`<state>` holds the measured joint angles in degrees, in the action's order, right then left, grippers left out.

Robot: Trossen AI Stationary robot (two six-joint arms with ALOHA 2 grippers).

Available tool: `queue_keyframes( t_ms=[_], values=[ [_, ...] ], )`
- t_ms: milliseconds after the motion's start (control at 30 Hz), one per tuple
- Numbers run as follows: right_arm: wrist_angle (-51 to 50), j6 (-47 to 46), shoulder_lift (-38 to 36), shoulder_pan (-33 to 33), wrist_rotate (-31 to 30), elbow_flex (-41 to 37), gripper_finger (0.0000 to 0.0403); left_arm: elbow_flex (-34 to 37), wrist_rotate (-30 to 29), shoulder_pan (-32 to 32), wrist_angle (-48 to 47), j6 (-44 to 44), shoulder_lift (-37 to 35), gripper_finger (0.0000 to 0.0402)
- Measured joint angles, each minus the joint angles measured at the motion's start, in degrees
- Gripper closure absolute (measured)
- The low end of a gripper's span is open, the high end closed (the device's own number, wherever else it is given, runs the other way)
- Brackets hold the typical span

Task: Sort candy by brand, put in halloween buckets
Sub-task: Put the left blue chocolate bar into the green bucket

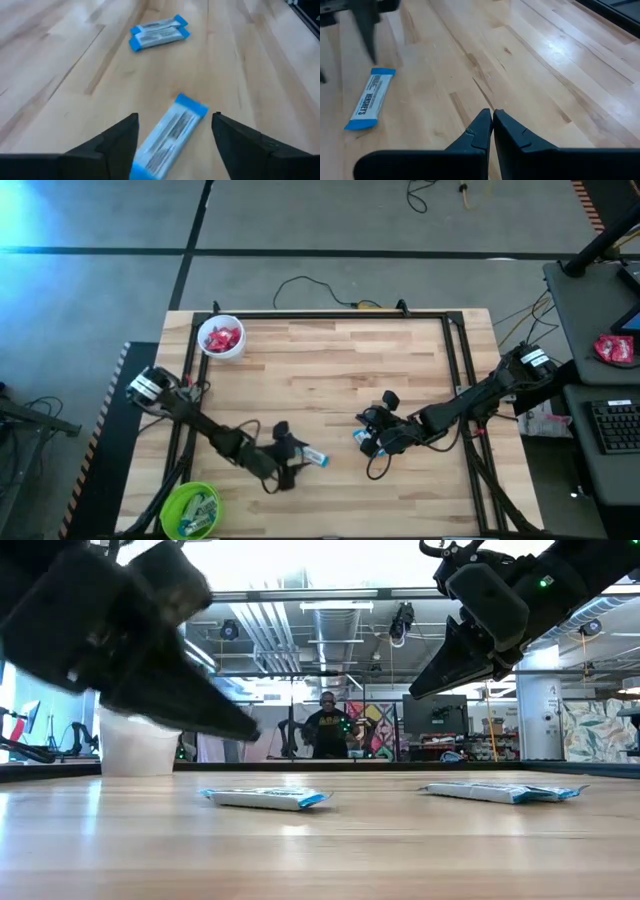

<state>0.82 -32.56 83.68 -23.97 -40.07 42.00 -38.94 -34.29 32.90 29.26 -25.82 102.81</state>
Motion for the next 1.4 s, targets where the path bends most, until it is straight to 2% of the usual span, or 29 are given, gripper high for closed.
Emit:
queue_keyframes(
  t_ms=[67, 233, 533, 800, 1033, 1300, 1400],
  values=[
    [-0.04, 0.00, 0.00, 0.00, -0.01, 0.00, 0.0390, 3.64, 1.40, -0.52, 4.36, 1.41, -1.27, 0.0149],
    [0.00, 0.00, 0.00, 0.00, -0.02, 0.00, 0.0390, 7.01, 12.11, -4.58, 7.61, 6.96, -0.80, 0.0111],
    [0.02, 0.00, 0.00, 0.00, 0.00, 0.00, 0.0390, 6.77, 21.04, -9.73, 14.32, 13.82, 5.93, 0.0106],
    [-0.01, 0.00, 0.00, 0.00, -0.01, 0.00, 0.0390, 5.48, 22.69, -9.44, 29.85, 17.74, 17.36, 0.0135],
    [-0.02, 0.00, 0.00, 0.00, -0.01, 0.00, 0.0390, 7.75, 24.28, -9.50, 45.50, 20.06, 25.13, 0.0189],
    [-0.02, 0.00, 0.00, 0.00, -0.01, 0.00, 0.0390, 7.90, 29.33, -9.59, 53.24, 24.89, 28.90, 0.0233],
    [-0.02, 0.00, 0.00, 0.00, -0.01, 0.00, 0.0390, 7.98, 29.47, -9.55, 53.94, 25.48, 28.99, 0.0247]
  ],
)
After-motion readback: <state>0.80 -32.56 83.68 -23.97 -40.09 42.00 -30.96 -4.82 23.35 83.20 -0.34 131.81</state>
